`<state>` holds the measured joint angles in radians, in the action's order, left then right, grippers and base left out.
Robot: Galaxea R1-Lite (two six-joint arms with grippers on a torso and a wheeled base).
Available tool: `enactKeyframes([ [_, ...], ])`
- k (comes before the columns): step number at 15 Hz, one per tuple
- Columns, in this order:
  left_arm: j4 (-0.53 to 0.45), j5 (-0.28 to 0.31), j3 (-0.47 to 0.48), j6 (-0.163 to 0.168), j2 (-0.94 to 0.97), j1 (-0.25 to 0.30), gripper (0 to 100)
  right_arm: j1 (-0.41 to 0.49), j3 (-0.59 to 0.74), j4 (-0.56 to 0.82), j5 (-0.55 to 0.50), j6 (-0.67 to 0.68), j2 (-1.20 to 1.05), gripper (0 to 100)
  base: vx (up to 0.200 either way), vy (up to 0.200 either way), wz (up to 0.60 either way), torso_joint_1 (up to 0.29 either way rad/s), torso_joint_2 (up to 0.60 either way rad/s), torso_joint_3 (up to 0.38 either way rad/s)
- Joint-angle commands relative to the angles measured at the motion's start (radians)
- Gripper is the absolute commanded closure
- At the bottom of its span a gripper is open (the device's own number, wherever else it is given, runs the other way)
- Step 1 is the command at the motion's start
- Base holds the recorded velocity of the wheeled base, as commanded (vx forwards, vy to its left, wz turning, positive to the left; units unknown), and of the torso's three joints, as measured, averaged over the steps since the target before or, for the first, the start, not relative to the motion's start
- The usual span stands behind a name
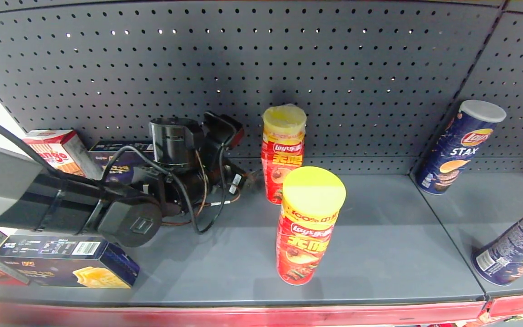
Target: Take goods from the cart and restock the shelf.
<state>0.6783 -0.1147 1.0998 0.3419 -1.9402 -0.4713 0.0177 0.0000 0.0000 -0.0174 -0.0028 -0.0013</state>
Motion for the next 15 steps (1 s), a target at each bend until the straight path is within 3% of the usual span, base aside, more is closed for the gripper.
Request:
enactKeyframes([
  [1, -0.013, -0.005, -0.021, 0.0, 0.109, 0.052, 0, -0.001, 0.0, 0.0, 0.001, 0.0, 0.001, 0, 0.0, 0.0, 0.0, 0.0, 0.0, 0.0],
  [5, -0.108, -0.007, -0.081, 0.0, 0.319, 0.06, 0, -0.001, 0.0, 0.0, 0.001, 0.0, 0.001, 0, 0.0, 0.0, 0.0, 0.0, 0.0, 0.0],
  [8, -0.192, -0.031, -0.268, 0.025, 0.56, 0.008, 0, -0.002, 0.0, 0.0, 0.001, -0.005, 0.001, 0, 0.0, 0.0, 0.0, 0.0, 0.0, 0.0],
  [10, -0.164, -0.043, -0.379, 0.022, 0.619, 0.013, 0, -0.002, 0.0, 0.0, 0.002, -0.005, 0.001, 0, 0.0, 0.0, 0.0, 0.0, 0.0, 0.0],
  [12, -0.155, -0.049, -0.399, 0.029, 0.644, 0.014, 0, -0.001, 0.0, 0.0, 0.005, -0.003, 0.001, 0, 0.0, 0.0, 0.0, 0.0, 0.0, 0.0],
  [14, -0.155, -0.117, -0.382, 0.054, 0.647, 0.005, 0, -0.001, 0.0, 0.0, 0.004, -0.002, 0.001, 0, 0.0, 0.0, 0.0, 0.0, 0.0, 0.0],
  [15, -0.148, -0.131, -0.391, 0.048, 0.647, -0.009, 0, -0.001, 0.0, 0.0, -0.002, 0.0, 0.001, 0, 0.0, 0.0, 0.0, 0.0, 0.0, 0.0],
])
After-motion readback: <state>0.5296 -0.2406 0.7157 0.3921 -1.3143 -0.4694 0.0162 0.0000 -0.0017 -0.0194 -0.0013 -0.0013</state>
